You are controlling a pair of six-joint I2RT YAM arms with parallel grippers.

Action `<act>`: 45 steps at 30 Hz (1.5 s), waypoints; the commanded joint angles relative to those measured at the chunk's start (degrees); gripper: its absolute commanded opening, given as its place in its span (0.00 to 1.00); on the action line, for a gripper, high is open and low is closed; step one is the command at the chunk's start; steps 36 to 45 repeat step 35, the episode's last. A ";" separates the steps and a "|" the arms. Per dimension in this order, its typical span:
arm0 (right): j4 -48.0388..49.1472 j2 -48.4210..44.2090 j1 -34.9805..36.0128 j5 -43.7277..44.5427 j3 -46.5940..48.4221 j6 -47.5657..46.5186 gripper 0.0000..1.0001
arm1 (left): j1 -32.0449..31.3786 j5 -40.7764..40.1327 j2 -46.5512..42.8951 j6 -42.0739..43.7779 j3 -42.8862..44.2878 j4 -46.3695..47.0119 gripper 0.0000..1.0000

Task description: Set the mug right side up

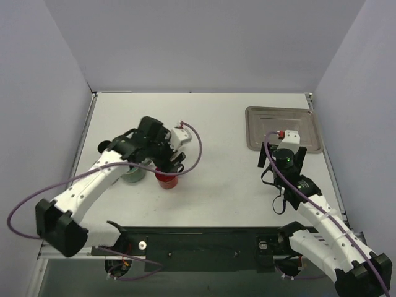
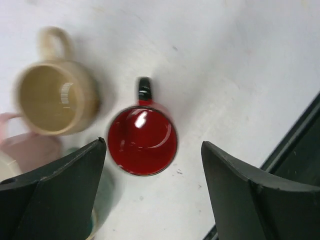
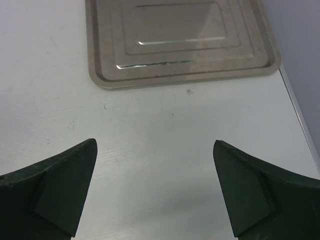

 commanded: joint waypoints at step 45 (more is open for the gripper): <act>21.87 -7.72 -4.63 8.39 -21.07 0.71 0.93 | 25.55 -27.08 -35.95 -19.00 -53.66 68.64 0.97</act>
